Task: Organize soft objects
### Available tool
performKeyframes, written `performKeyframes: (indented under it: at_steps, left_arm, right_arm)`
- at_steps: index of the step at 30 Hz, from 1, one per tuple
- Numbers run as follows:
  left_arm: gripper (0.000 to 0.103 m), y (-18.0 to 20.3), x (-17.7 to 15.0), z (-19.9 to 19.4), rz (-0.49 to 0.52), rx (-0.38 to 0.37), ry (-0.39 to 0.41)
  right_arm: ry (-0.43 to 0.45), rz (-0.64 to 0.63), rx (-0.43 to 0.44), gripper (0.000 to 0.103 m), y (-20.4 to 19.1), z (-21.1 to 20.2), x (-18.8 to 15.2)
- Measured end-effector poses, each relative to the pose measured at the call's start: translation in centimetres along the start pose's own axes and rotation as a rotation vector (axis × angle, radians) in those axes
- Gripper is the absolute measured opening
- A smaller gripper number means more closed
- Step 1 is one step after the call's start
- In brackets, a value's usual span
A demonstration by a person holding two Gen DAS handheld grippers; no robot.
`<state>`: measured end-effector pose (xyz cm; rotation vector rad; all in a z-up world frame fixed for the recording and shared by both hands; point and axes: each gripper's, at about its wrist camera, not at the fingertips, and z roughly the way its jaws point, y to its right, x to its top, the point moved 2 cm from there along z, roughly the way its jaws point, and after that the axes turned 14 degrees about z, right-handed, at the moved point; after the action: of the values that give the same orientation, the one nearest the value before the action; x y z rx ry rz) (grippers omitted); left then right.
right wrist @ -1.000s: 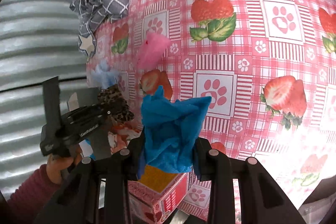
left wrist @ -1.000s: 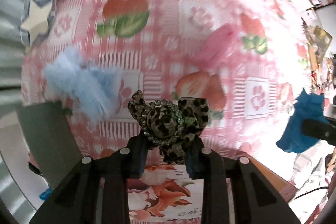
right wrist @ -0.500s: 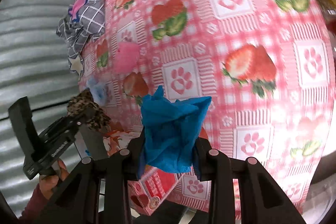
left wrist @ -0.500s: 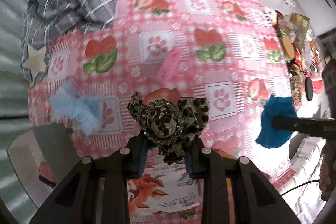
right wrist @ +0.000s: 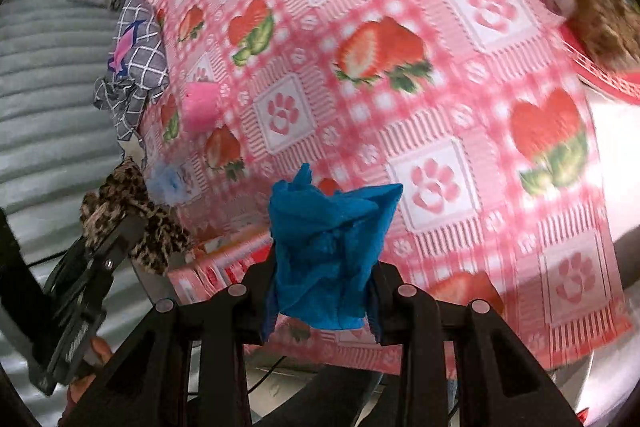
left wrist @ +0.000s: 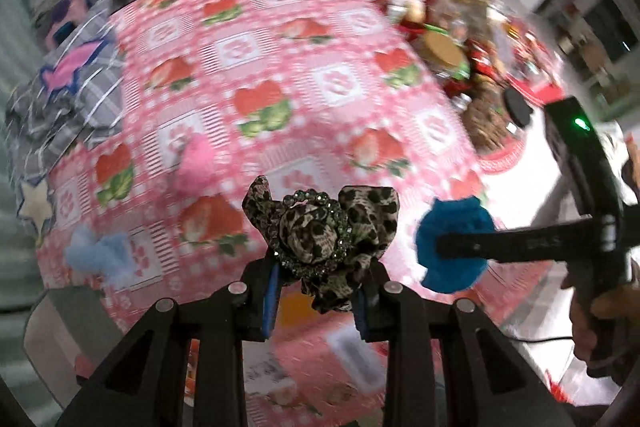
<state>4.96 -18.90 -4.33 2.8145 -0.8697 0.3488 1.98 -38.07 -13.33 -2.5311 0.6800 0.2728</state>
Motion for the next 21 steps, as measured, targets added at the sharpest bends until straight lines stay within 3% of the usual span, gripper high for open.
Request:
performKeyframes:
  at_steps: [8, 14, 21]
  left_arm:
    - [0.032, 6.6, -1.3, -2.3, 0.197, -0.079, 0.027]
    - [0.032, 10.2, -4.3, -3.5, 0.312, -0.112, 0.024]
    - [0.032, 10.9, -8.5, -4.2, 0.329, -0.126, 0.002]
  right_arm:
    - [0.091, 0.024, -0.048, 0.036, 3.3, -2.2, -3.7]
    - [0.115, 0.051, -0.053, 0.036, 4.9, -2.6, -6.8]
    - [0.107, 0.042, -0.071, 0.036, 5.1, -1.4, -10.3]
